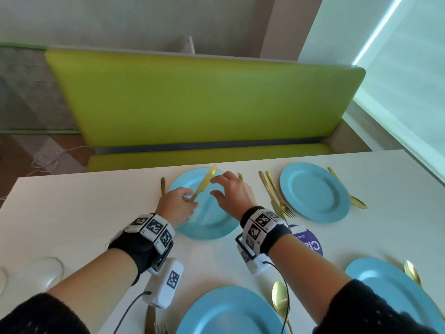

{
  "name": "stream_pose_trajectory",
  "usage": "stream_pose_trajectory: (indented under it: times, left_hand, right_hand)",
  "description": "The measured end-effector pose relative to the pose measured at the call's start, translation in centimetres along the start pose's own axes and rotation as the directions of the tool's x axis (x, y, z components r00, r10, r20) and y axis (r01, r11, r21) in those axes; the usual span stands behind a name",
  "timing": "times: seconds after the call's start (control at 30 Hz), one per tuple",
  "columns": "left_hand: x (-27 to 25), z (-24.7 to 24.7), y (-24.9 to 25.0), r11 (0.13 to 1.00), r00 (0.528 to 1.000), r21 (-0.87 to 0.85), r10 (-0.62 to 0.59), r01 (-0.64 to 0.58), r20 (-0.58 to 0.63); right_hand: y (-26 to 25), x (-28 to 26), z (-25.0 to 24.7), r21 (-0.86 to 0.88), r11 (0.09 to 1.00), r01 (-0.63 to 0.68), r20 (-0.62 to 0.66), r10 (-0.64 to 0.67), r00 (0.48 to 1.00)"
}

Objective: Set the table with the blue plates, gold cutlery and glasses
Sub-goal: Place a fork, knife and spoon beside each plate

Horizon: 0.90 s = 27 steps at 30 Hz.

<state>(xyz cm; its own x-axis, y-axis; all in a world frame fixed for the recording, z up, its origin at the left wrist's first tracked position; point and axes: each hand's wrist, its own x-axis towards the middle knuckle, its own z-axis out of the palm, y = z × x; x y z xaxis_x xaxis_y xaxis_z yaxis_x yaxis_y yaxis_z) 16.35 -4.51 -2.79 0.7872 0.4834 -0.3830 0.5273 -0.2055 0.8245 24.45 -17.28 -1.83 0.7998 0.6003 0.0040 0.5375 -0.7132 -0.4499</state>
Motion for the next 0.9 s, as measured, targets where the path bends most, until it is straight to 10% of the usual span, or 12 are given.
stream_pose_trajectory:
  times: [0.17, 0.53, 0.9]
  left_hand:
    - [-3.1, -3.2, -0.8, 0.985, 0.986, 0.170, -0.032, 0.003, 0.165]
    - [-11.0, -11.9, -4.5, 0.852, 0.918, 0.462, 0.051, -0.245, 0.393]
    - [-9.8, -17.5, -6.5, 0.800, 0.928, 0.476, 0.272, -0.366, 0.256]
  right_hand:
    - [-5.3, -3.7, 1.3, -0.101, 0.974, 0.203, 0.171, -0.184, 0.968]
    - [-16.2, -12.0, 3.1, -0.129, 0.985, 0.115, 0.263, -0.078, 0.962]
    - [-19.5, -10.7, 6.7, -0.151, 0.984, -0.089, 0.225, 0.122, 0.967]
